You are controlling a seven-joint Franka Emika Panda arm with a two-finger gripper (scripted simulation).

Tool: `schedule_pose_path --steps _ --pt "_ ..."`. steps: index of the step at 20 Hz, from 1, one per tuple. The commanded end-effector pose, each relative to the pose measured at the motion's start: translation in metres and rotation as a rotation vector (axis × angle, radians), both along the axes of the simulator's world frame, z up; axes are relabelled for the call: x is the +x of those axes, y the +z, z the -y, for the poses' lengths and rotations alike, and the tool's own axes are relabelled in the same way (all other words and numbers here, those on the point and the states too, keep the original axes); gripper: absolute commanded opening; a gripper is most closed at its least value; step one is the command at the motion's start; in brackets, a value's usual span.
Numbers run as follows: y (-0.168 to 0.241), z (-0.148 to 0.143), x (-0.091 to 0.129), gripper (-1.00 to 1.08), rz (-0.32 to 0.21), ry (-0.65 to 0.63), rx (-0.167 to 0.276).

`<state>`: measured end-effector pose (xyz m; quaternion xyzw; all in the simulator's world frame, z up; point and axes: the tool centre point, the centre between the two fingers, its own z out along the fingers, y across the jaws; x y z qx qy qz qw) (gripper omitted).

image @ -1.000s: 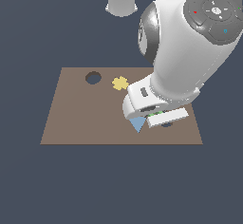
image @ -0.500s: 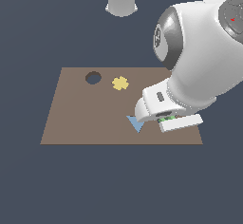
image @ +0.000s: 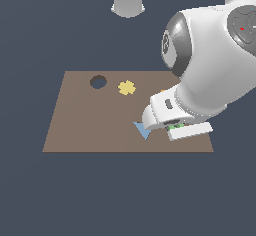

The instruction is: Insert a designated object into the corresponding slot on a board.

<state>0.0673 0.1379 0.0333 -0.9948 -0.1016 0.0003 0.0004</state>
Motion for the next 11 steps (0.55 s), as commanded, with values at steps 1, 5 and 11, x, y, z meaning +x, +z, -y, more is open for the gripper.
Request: schedule_pose_path --steps 1,5,11 --pt "-0.003 0.0 0.0001 -1.0 0.0 0.0 0.0" --pt "-0.003 0.0 0.0001 1.0 0.0 0.0 0.0" --pt "-0.003 0.0 0.0001 1.0 0.0 0.0 0.0"
